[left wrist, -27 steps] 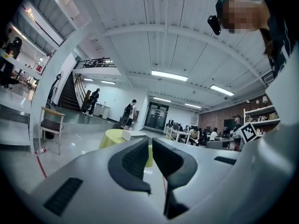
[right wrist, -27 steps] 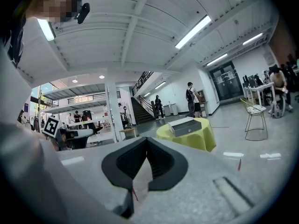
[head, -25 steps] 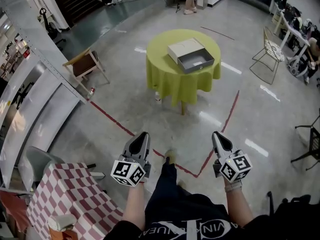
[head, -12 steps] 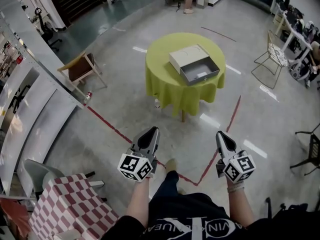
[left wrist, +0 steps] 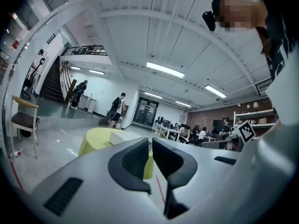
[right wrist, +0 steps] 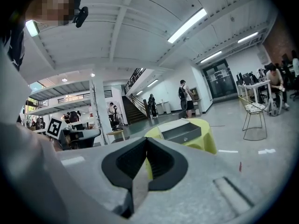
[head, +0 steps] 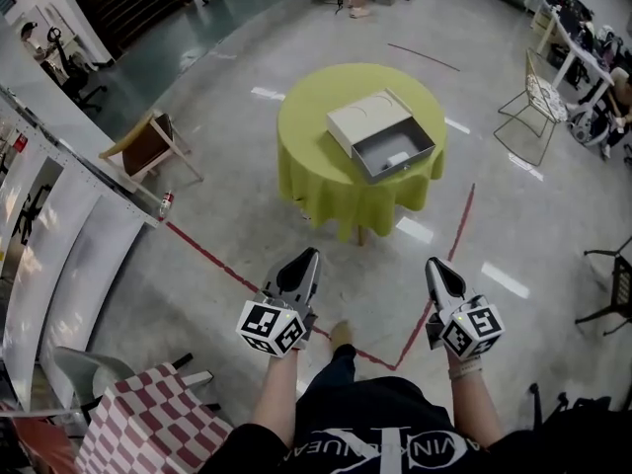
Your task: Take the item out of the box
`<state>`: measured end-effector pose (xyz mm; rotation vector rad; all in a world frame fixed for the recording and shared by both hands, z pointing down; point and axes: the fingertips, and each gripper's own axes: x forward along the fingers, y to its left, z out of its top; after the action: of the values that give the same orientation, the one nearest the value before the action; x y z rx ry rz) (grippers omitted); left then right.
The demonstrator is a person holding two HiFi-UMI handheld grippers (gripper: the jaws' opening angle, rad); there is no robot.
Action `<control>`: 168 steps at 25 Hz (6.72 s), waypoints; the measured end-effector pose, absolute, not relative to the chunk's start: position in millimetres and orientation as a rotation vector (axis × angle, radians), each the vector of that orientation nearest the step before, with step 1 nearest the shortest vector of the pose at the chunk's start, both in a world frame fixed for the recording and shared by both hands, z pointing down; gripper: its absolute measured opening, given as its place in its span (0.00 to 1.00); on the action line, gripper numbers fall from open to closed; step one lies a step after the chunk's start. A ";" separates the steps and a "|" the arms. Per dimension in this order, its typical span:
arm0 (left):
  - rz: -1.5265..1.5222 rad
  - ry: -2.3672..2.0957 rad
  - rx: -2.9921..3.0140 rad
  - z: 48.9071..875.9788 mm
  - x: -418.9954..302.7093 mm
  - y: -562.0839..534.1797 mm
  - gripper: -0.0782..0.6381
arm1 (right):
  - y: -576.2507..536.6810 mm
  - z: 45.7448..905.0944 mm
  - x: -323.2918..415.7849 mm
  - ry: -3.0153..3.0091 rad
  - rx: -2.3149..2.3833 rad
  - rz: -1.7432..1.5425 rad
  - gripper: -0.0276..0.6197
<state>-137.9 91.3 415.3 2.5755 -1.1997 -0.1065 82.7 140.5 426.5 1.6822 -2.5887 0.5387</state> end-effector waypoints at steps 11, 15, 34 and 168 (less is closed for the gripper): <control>-0.100 -1.102 2.608 415.4 -120.5 22.0 0.15 | 85.3 423.1 92.9 -2.555 1.752 0.539 0.05; -0.092 -1.065 2.610 417.9 -113.2 4.9 0.15 | 71.6 425.2 98.8 -2.532 1.779 0.554 0.05; -0.063 -0.998 2.608 436.1 -94.9 -39.6 0.15 | 21.3 447.8 107.9 -2.520 1.723 0.590 0.05; 0.120 -1.155 2.385 521.8 -1.9 -201.8 0.15 | -213.1 553.5 93.3 -2.213 0.106 0.133 0.29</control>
<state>-1.9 -201.8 521.8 2.3853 -1.1545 0.1203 93.3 -213.1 553.5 0.1060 -2.2128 0.1326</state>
